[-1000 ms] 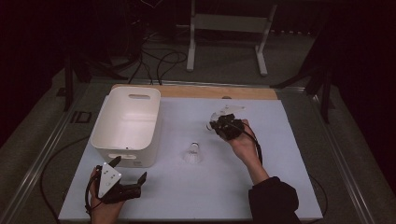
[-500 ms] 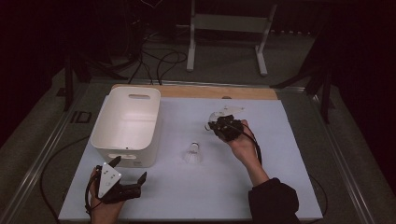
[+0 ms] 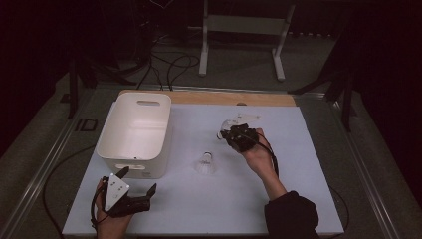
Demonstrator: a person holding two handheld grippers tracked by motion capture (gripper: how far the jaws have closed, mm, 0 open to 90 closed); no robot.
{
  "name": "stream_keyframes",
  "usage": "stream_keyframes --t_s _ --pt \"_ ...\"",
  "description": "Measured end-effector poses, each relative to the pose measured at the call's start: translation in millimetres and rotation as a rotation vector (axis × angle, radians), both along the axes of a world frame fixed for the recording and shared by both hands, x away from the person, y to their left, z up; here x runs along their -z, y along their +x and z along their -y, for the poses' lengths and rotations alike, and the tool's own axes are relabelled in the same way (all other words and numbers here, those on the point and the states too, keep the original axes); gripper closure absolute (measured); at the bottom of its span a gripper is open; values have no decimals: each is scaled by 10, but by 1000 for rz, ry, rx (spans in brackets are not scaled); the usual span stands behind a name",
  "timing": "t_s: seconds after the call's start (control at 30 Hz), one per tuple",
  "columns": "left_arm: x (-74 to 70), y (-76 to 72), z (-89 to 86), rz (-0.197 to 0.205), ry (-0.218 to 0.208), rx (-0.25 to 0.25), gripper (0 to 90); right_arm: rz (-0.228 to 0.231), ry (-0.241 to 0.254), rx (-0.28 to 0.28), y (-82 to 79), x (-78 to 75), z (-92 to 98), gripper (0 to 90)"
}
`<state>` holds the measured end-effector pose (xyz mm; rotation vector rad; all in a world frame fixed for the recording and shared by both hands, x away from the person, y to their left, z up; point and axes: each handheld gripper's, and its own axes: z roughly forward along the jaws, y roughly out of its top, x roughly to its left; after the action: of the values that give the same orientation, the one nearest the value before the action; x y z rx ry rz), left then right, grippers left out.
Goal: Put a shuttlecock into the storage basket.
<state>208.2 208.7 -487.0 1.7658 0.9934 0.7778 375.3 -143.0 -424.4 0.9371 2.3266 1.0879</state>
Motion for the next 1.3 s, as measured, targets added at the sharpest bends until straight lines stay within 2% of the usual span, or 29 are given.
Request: stream_keyframes --t_s 0.8,1.3 --pt "0 -1 0 1 0 -2 5 21 18 -16 -90 -74 -37 892" --pt "0 -1 0 4 -1 -2 5 31 45 -33 -135 -137 -75 893"
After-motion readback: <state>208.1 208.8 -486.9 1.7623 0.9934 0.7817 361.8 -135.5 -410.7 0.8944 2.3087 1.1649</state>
